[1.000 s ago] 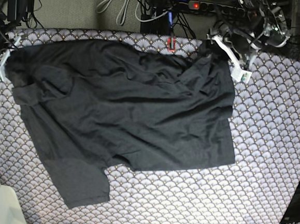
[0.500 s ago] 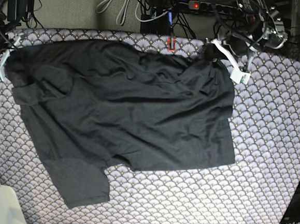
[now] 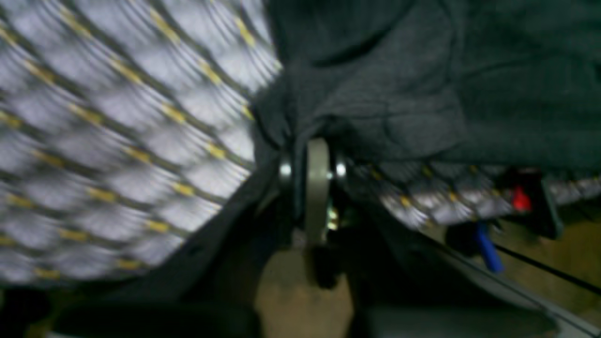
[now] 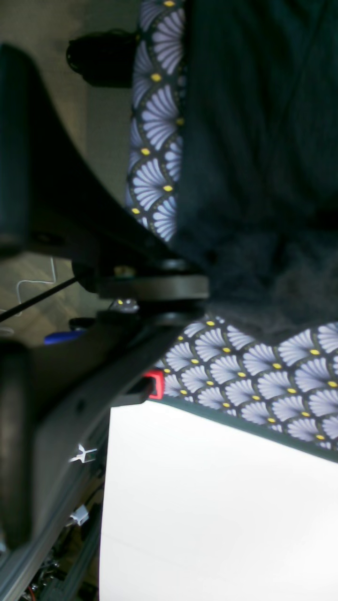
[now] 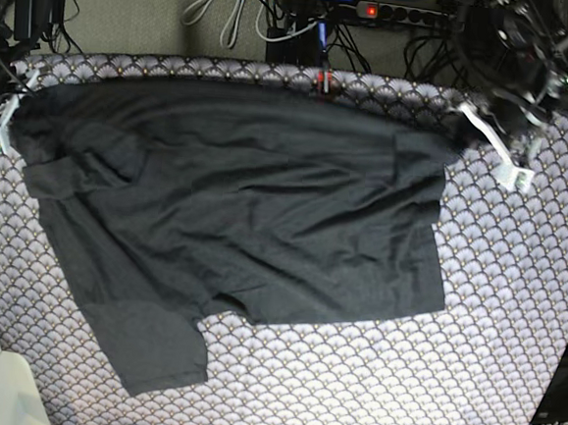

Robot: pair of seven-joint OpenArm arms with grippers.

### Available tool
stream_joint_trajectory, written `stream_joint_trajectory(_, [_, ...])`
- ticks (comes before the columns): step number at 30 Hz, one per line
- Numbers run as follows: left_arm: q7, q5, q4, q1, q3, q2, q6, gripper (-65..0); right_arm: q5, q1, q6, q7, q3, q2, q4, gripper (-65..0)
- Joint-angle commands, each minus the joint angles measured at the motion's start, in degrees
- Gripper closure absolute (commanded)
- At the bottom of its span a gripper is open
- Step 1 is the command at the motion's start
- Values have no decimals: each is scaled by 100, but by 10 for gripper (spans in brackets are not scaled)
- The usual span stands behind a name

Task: Fold the T-shirt properly
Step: 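Lower the shirt onto the table, keeping hold with both grippers, then pull the held shirt edge taut with both grippers, spreading it flat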

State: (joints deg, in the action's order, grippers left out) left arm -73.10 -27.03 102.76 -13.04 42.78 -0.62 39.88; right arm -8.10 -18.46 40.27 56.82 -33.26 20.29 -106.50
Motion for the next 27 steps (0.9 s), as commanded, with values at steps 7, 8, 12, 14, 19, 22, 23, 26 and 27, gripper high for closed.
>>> stream_joint_trajectory(7, [-466, -27, 102, 376, 332, -329, 12, -6, -3, -22, -27, -33, 288, -73, -458, 0])
stream_joint_trajectory(8, [-466, -27, 102, 376, 350, -373, 12, -6, -3, -22, -27, -25, 306, -91, -537, 0])
stream_joint_trajectory(12, [-466, -18, 102, 491, 350, -549, 12, -6, -3, -31, -27, -16, 315, -100, -634, 0])
stream_joint_trajectory(14, [-466, -18, 93, 535, 359, -698, 12, -6, -3, -40, -27, -16, 315, -100, -634, 0])
stream_joint_trajectory(19, [-466, -18, 93, 570, 368, -988, 12, -6, -3, -49, -27, -16, 315, -126, -634, 0])
stream_joint_trajectory(22, [-466, -18, 84, 543, 368, -1094, 12, -6, -3, -66, -27, -16, 315, -205, -634, 0])
stream_joint_trajectory(23, [-466, -27, 32, 526, 368, -1111, 12, -6, -3, -128, -27, -16, 315, -214, -634, 0])
stream_joint_trajectory(26, [-431, -27, -215, 517, 456, -1208, 12, -6, -3, -330, -27, -77, 359, -258, -634, 0])
stream_joint_trajectory(27, [-431, -45, -302, 517, 561, -1234, 12, -6, -3, -365, -27, -86, 402, -293, -634, 0])
